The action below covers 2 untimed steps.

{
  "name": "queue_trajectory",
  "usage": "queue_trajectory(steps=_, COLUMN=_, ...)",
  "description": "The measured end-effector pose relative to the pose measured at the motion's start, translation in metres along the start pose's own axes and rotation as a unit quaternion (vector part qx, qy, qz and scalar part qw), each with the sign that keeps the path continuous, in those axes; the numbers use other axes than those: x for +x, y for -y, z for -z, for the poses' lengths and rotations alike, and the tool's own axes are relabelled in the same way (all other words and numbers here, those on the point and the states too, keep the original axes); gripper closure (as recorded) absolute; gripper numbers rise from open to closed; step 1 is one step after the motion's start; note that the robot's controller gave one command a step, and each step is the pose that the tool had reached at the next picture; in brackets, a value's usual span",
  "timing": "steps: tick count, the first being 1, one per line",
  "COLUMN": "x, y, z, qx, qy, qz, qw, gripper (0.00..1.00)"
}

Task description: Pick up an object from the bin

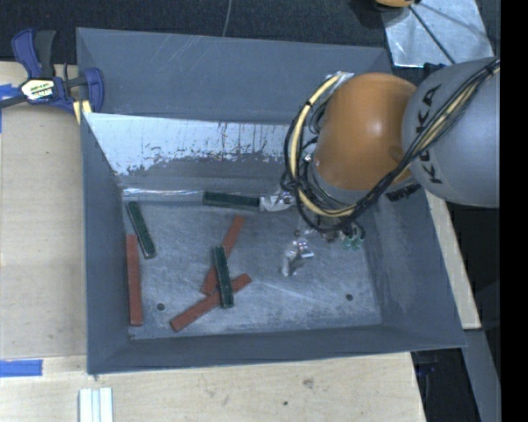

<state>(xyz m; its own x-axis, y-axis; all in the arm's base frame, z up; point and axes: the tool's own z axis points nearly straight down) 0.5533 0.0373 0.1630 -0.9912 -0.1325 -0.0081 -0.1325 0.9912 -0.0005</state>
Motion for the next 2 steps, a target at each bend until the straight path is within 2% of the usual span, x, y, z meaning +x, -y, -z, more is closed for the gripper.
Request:
queue_trajectory(steps=1, x=-0.024, y=-0.021, z=-0.076, qx=0.004, qy=0.0224, qz=0.110, qw=0.9936, gripper=1.00)
queue_trajectory(steps=2, x=-0.013, y=-0.023, z=-0.088, qx=0.002, qy=0.0032, qz=0.112, qw=0.9937, gripper=0.00)
